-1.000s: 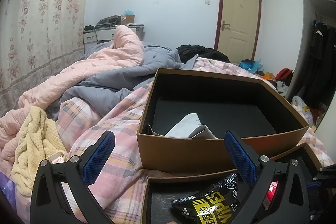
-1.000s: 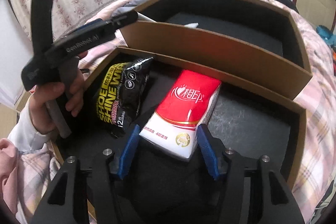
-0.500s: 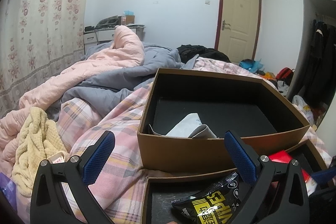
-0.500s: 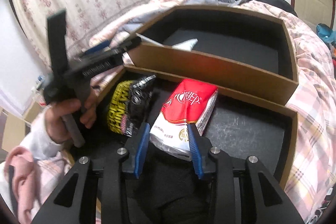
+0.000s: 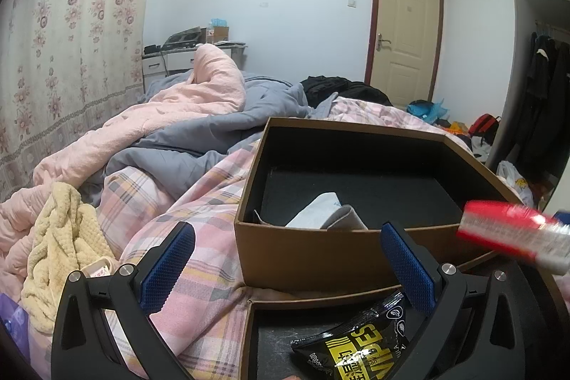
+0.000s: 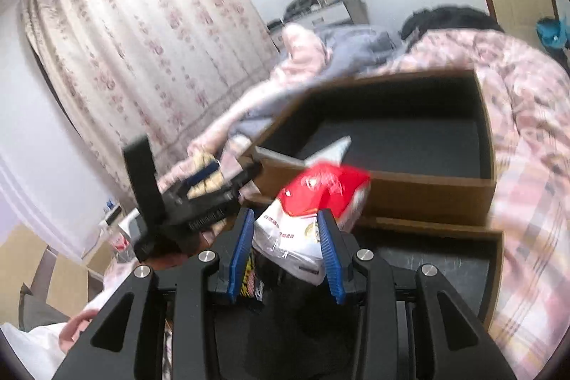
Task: Organize soft objects
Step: 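Lift the red tissue pack and lower it into the other compartment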
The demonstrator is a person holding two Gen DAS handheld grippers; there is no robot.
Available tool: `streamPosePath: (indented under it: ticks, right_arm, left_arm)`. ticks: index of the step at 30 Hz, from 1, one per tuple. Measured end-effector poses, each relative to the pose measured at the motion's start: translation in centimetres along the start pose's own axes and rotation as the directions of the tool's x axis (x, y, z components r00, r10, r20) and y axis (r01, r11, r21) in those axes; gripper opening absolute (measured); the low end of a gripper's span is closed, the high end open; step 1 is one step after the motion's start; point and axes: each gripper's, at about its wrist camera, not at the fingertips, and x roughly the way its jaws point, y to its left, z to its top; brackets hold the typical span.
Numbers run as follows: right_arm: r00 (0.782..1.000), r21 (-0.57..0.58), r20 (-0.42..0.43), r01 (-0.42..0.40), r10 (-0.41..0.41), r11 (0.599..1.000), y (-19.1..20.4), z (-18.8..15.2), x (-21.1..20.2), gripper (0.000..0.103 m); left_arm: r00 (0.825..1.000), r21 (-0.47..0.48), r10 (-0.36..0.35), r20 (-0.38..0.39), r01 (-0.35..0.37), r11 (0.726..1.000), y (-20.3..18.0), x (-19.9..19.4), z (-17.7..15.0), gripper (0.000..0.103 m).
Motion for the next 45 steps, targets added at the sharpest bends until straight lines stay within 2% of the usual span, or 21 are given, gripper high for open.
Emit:
streamPosePath:
  ticks: [6, 10, 12, 17, 21, 25, 26, 29, 31, 35, 39, 45]
  right_arm:
    - [0.990, 0.031, 0.071, -0.123, 0.120, 0.992, -0.2, 0.3, -0.8, 0.033]
    - [0.963, 0.088, 0.148, -0.241, 0.227, 0.966, -1.3, 0.6, -1.4, 0.033]
    - [0.954, 0.109, 0.180, -0.261, 0.239, 0.959, -2.0, 0.7, -1.4, 0.033]
    - [0.970, 0.140, 0.195, -0.175, 0.146, 0.975, -3.6, 1.2, 0.3, 0.033]
    - [0.983, 0.184, 0.168, -0.107, 0.076, 0.977, -5.2, 0.8, 2.3, 0.033]
    - [0.980, 0.219, 0.190, -0.101, 0.059, 0.970, -5.9, 0.2, 2.4, 0.033]
    - [0.979, 0.226, 0.197, -0.102, 0.057, 0.969, -6.1, 0.3, 1.2, 0.033]
    - [0.973, 0.244, 0.229, -0.073, 0.015, 0.967, -6.2, 0.3, 0.2, 0.038]
    - [0.974, 0.247, 0.220, 0.004, -0.060, 0.969, -6.3, 0.0, 0.4, 0.057]
    - [0.974, 0.219, 0.216, 0.019, -0.068, 0.975, -5.7, -0.3, 0.4, 0.059]
    - [0.970, 0.193, 0.232, 0.025, -0.070, 0.981, -5.4, -0.8, -0.3, 0.065]
    - [0.970, 0.153, 0.225, 0.064, -0.097, 0.986, -5.3, -0.7, 0.2, 0.066]
  left_arm:
    - [1.000, 0.001, 0.001, 0.000, -0.001, 1.000, 0.0, 0.0, 0.0, 0.103]
    - [1.000, 0.000, 0.000, 0.000, 0.000, 1.000, 0.0, 0.0, 0.0, 0.103]
    - [1.000, 0.001, 0.001, -0.001, -0.001, 1.000, 0.0, 0.0, 0.0, 0.103]
    - [1.000, 0.002, 0.001, 0.000, -0.001, 1.000, 0.0, 0.0, 0.0, 0.103]
    - [1.000, 0.003, 0.002, 0.000, -0.002, 1.000, 0.0, -0.1, 0.0, 0.103]
    - [1.000, -0.003, -0.001, -0.002, 0.001, 1.000, 0.1, -0.2, 0.3, 0.103]
    - [1.000, -0.004, 0.000, -0.003, 0.000, 1.000, 0.1, -0.2, 0.3, 0.103]
    - [1.000, -0.009, -0.002, -0.004, 0.002, 1.000, 0.2, -0.2, 0.4, 0.103]
    - [1.000, -0.013, -0.003, -0.006, 0.003, 1.000, 0.3, -0.1, 0.5, 0.103]
    - [1.000, -0.015, -0.005, -0.007, 0.005, 1.000, 0.3, 0.0, 0.5, 0.103]
    - [1.000, -0.018, -0.007, -0.009, 0.007, 1.000, 0.4, 0.0, 0.5, 0.103]
    - [1.000, -0.016, -0.005, -0.010, 0.005, 1.000, 0.3, 0.1, 0.5, 0.103]
